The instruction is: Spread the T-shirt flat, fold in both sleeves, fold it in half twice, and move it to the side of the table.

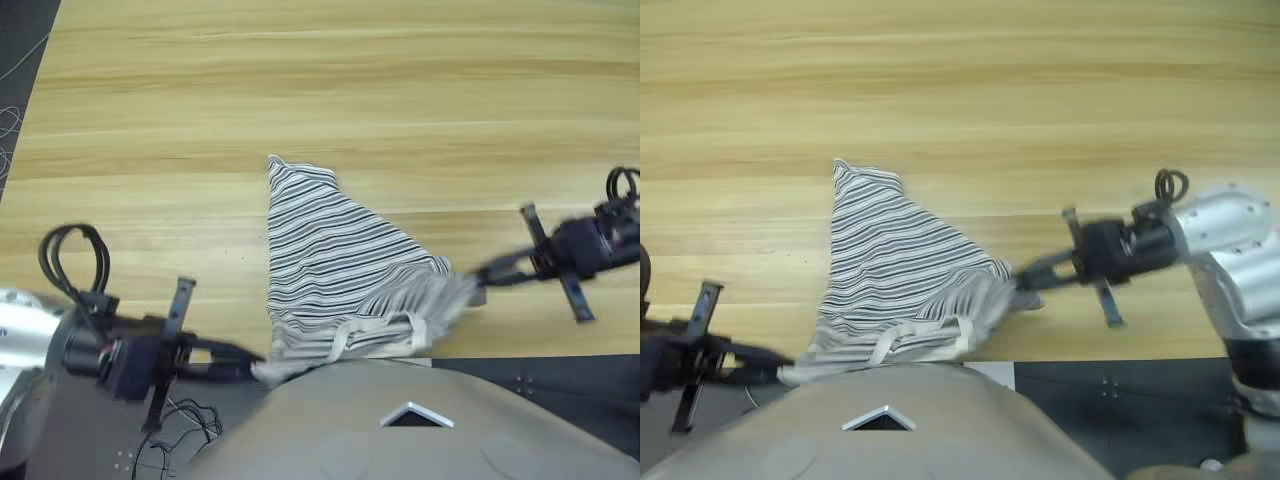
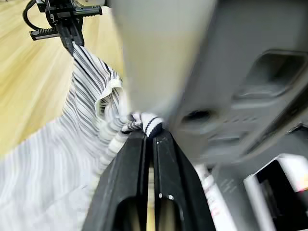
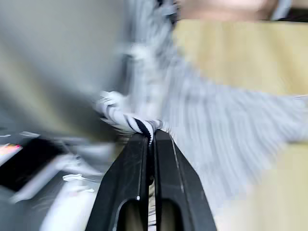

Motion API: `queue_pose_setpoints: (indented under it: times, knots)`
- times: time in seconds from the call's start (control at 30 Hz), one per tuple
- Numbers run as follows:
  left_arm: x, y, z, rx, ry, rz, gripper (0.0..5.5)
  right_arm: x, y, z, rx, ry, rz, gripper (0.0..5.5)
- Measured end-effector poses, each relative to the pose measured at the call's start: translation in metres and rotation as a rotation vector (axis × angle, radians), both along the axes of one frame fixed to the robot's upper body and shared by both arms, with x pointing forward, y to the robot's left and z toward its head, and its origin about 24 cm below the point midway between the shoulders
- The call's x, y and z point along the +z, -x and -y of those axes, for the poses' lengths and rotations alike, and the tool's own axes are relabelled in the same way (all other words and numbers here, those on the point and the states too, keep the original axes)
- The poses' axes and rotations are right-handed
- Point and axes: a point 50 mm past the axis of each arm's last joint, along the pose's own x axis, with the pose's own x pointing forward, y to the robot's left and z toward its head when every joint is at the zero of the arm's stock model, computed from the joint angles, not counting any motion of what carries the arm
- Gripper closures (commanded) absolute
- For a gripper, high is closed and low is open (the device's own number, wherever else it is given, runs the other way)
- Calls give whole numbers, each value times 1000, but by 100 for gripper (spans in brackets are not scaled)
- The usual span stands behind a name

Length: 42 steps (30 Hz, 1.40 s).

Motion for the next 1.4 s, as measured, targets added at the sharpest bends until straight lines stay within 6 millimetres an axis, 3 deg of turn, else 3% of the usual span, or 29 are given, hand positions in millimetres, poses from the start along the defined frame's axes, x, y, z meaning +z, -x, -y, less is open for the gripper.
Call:
queue_pose_setpoints:
  times: [0.1, 0.2, 0.37, 0.53, 0.63, 0.7, 0.77, 0.87, 0.9, 0.97, 1.07, 1.13, 1.2, 1.27, 1.4]
  knots:
    - [-8, -52, -17, 215, -215, 309, 540, 1, -35, -10, -186, -77, 149, 539]
    - [5, -102, -27, 375, -304, 593, 540, 8, -77, -17, -385, -126, 284, 539]
    - [57, -199, -30, 721, -263, 977, 540, 50, -156, -22, -763, -196, 491, 539]
    - [107, -265, -20, 973, -263, 1109, 540, 97, -207, -19, -1158, -200, 635, 539]
    - [143, -288, -6, 1106, -271, 1189, 540, 131, -223, -23, -1360, -184, 739, 539]
    - [172, -292, 5, 1165, -234, 1265, 540, 156, -225, -29, -1442, -198, 825, 539]
    - [215, -288, 16, 1255, -160, 1383, 540, 193, -222, -35, -1509, -254, 954, 539]
    - [281, -266, 24, 1324, -18, 1551, 540, 251, -208, -50, -1488, -405, 1100, 539]
    - [285, -263, 27, 1277, -43, 1594, 540, 255, -206, -57, -1428, -421, 1109, 539]
    - [248, -278, 27, 1118, -229, 1564, 540, 227, -212, -66, -1298, -360, 1044, 539]
    - [145, -295, 13, 847, -457, 1349, 540, 154, -221, -70, -1097, -216, 861, 539]
    - [58, -284, 0, 641, -526, 1156, 540, 85, -217, -64, -952, -111, 678, 539]
    - [7, -256, -17, 496, -515, 1056, 540, 39, -205, -54, -853, -101, 529, 539]
    - [-18, -225, -33, 428, -495, 1009, 540, 11, -192, -42, -805, -136, 423, 539]
    - [-9, -194, -44, 407, -458, 1038, 540, 1, -177, -35, -760, -240, 363, 539]
